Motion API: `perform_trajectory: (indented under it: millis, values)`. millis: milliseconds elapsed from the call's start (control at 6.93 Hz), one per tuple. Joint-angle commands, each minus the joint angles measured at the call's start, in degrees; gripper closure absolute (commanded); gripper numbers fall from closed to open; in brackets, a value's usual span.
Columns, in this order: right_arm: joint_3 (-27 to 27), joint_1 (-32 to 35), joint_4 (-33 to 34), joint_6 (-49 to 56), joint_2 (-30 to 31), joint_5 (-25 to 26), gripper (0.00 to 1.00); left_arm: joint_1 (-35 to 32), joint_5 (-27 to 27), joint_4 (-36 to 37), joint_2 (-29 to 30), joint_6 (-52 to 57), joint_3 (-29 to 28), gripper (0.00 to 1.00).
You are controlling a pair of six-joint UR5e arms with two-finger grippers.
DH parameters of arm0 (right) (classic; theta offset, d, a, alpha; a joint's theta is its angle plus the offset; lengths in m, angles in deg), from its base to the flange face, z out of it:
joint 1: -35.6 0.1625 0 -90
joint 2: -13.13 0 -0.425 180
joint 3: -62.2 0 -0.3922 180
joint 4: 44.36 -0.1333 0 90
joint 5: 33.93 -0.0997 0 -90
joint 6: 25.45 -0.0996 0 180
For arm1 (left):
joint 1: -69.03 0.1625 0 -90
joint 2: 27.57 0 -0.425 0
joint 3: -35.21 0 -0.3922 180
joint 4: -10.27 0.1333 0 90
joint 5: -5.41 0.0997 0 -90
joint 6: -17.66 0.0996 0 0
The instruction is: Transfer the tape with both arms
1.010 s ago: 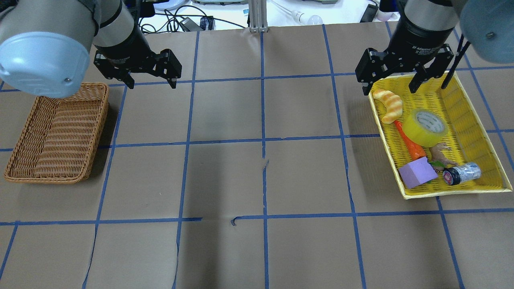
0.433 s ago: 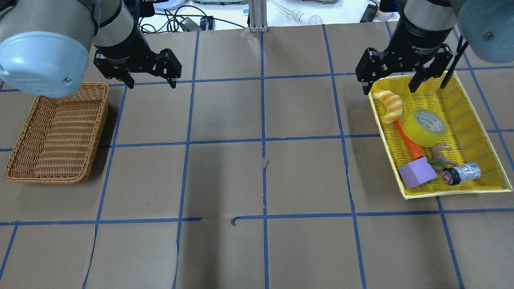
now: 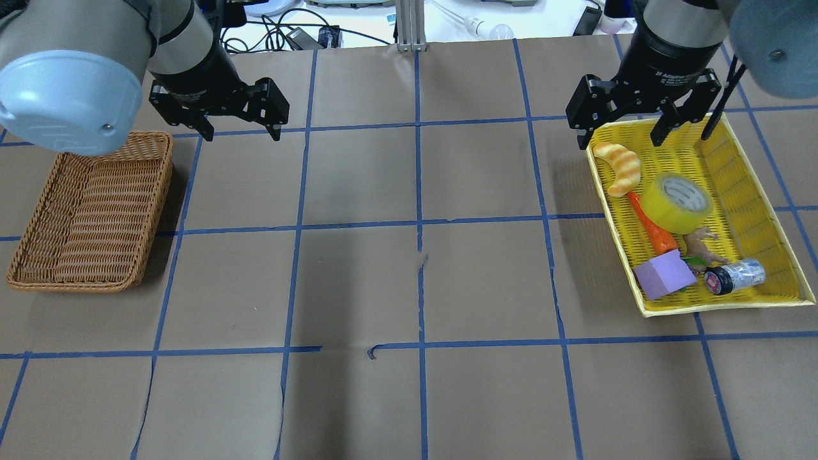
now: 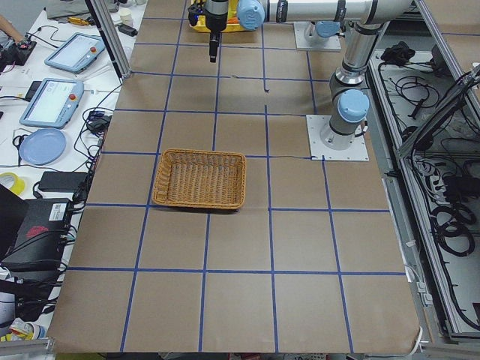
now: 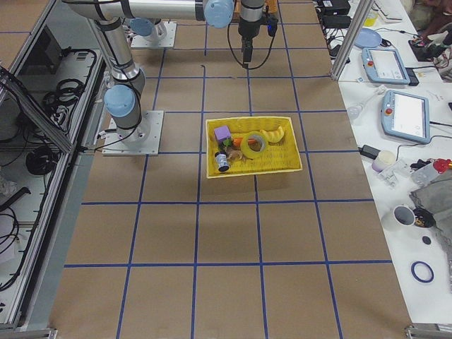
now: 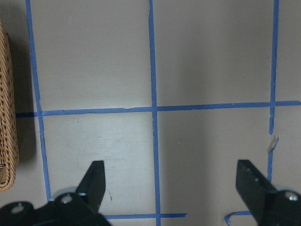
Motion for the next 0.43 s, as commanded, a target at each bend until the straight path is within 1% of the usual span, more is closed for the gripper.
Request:
perform_trajectory:
  millis: [0, 288]
  values:
    - [-0.10, 0.00, 0.13, 0.00, 0.20, 0.16, 0.00, -0.07, 0.00, 0.00, 0.08, 0.00, 0.03, 0.00]
    - [0.08, 0.00, 0.22, 0.00, 0.29, -0.11, 0.00, -0.07, 0.00, -0.26, -0.01, 0.00, -0.05, 0.00]
